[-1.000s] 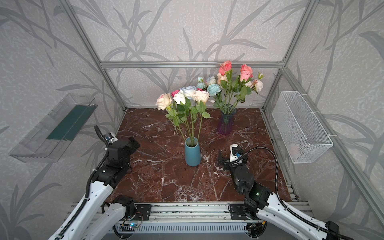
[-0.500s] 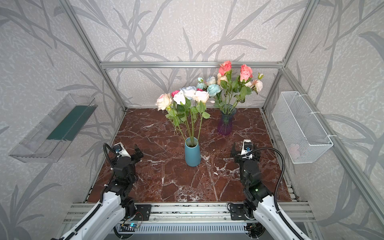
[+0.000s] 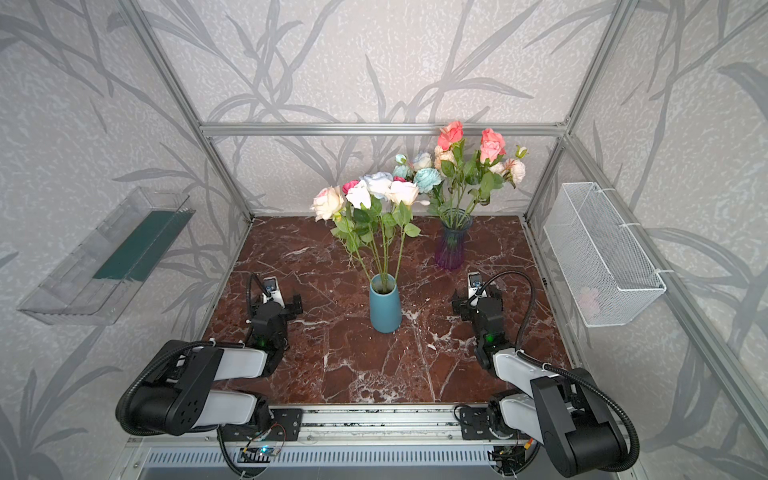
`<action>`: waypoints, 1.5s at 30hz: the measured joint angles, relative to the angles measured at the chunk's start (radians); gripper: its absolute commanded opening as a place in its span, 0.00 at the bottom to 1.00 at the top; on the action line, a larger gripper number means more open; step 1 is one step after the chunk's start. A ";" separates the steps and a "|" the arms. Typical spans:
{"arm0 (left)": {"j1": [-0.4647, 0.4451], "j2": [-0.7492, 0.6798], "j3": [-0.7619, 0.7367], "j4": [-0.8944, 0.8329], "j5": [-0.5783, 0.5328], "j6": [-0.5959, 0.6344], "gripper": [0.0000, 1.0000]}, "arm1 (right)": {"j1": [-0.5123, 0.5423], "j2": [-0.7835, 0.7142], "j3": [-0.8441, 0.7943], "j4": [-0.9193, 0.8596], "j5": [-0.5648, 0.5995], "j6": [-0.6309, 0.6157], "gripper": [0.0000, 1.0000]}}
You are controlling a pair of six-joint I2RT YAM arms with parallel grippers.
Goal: Arrange the flowers into the vase
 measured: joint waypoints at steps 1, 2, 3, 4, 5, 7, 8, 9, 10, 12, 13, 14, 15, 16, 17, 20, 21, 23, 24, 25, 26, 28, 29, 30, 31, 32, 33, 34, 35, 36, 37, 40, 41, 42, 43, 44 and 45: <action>0.009 0.048 0.011 0.047 0.014 0.008 0.99 | -0.005 0.021 -0.001 0.030 -0.016 0.000 0.99; 0.019 0.100 0.021 0.097 0.025 0.013 0.99 | -0.009 0.045 -0.005 0.069 -0.024 0.000 0.99; 0.028 0.142 0.026 0.130 0.034 0.015 0.99 | -0.011 0.067 -0.010 0.107 -0.034 0.000 0.99; 0.034 0.156 0.027 0.133 0.042 0.015 0.99 | -0.013 0.092 -0.015 0.147 -0.040 -0.002 0.99; 0.042 0.158 0.027 0.128 0.050 0.015 0.99 | -0.015 0.119 -0.019 0.186 -0.044 -0.005 0.99; 0.055 0.150 0.036 0.129 0.067 0.015 0.99 | -0.017 0.193 -0.025 0.277 -0.055 -0.010 0.99; 0.058 0.150 0.047 0.128 0.072 0.014 0.99 | -0.016 0.242 -0.027 0.329 -0.058 -0.012 0.99; 0.063 0.148 0.063 0.117 0.075 0.013 0.99 | -0.016 0.298 -0.028 0.383 -0.055 -0.011 0.99; 0.064 0.145 0.076 0.104 0.077 0.011 0.99 | -0.017 0.342 -0.027 0.414 -0.049 -0.012 0.99; 0.070 0.138 0.109 0.071 0.086 0.008 0.99 | -0.016 0.408 -0.020 0.432 -0.040 -0.013 0.99; 0.074 0.135 0.122 0.058 0.090 0.006 0.99 | -0.016 0.415 -0.018 0.427 -0.034 -0.013 0.99; 0.077 0.132 0.134 0.042 0.089 0.002 0.99 | -0.016 0.414 -0.007 0.415 -0.019 -0.010 0.99; 0.081 0.132 0.142 0.033 0.088 -0.002 0.99 | -0.017 0.408 0.018 0.389 0.000 -0.004 0.99; 0.082 0.132 0.145 0.026 0.087 -0.008 0.99 | -0.018 0.403 0.048 0.356 0.015 0.001 0.99; 0.084 0.132 0.145 0.018 0.081 -0.010 0.99 | -0.020 0.398 0.088 0.318 0.026 0.005 0.99; 0.086 0.132 0.147 -0.015 0.065 -0.020 0.99 | -0.030 0.382 0.151 0.286 0.046 0.020 0.99; 0.088 0.132 0.148 -0.024 0.062 -0.025 0.99 | -0.031 0.378 0.156 0.282 0.050 0.023 0.99; 0.091 0.132 0.148 -0.032 0.055 -0.031 0.99 | -0.034 0.375 0.156 0.262 0.057 0.026 0.99; 0.092 0.132 0.149 -0.037 0.053 -0.034 0.99 | -0.034 0.375 0.156 0.252 0.059 0.027 0.99; 0.093 0.132 0.149 -0.042 0.054 -0.035 0.99 | -0.034 0.375 0.156 0.243 0.060 0.027 0.99; 0.097 0.132 0.151 -0.049 0.055 -0.038 0.99 | -0.034 0.375 0.156 0.236 0.063 0.027 0.99; 0.104 0.132 0.157 -0.063 0.059 -0.043 0.99 | -0.034 0.375 0.156 0.227 0.066 0.027 0.99; 0.108 0.131 0.159 -0.068 0.063 -0.043 0.99 | -0.034 0.375 0.156 0.222 0.066 0.027 0.99; 0.110 0.130 0.161 -0.071 0.065 -0.045 0.99 | -0.034 0.375 0.156 0.218 0.066 0.027 0.99; 0.112 0.128 0.161 -0.074 0.066 -0.046 0.99 | -0.034 0.375 0.156 0.215 0.066 0.027 0.99; 0.114 0.127 0.161 -0.076 0.066 -0.046 0.99 | -0.034 0.375 0.156 0.214 0.067 0.027 0.99; 0.114 0.127 0.161 -0.078 0.067 -0.047 0.99 | -0.034 0.375 0.156 0.213 0.067 0.027 0.99; 0.114 0.127 0.161 -0.080 0.067 -0.047 0.99 | -0.034 0.375 0.156 0.213 0.067 0.027 0.99; 0.114 0.127 0.161 -0.081 0.069 -0.047 0.99 | -0.034 0.375 0.156 0.213 0.067 0.027 0.99; 0.114 0.127 0.161 -0.081 0.069 -0.047 0.99 | -0.034 0.375 0.156 0.213 0.067 0.027 0.99; 0.114 0.127 0.161 -0.081 0.070 -0.047 0.99 | -0.034 0.375 0.156 0.213 0.067 0.027 0.99; 0.114 0.127 0.161 -0.081 0.070 -0.047 0.99 | -0.034 0.375 0.156 0.213 0.067 0.027 0.99; 0.114 0.127 0.161 -0.081 0.070 -0.047 0.99 | -0.034 0.375 0.155 0.213 0.067 0.027 0.99; 0.114 0.127 0.161 -0.081 0.070 -0.047 0.99 | -0.034 0.375 0.156 0.213 0.067 0.027 0.99; 0.114 0.127 0.161 -0.081 0.070 -0.047 0.99 | -0.034 0.375 0.156 0.213 0.067 0.027 0.99; 0.114 0.127 0.161 -0.081 0.070 -0.047 0.99 | -0.034 0.375 0.156 0.213 0.067 0.027 0.99; 0.114 0.127 0.161 -0.081 0.070 -0.047 0.99 | -0.034 0.375 0.156 0.213 0.067 0.027 0.99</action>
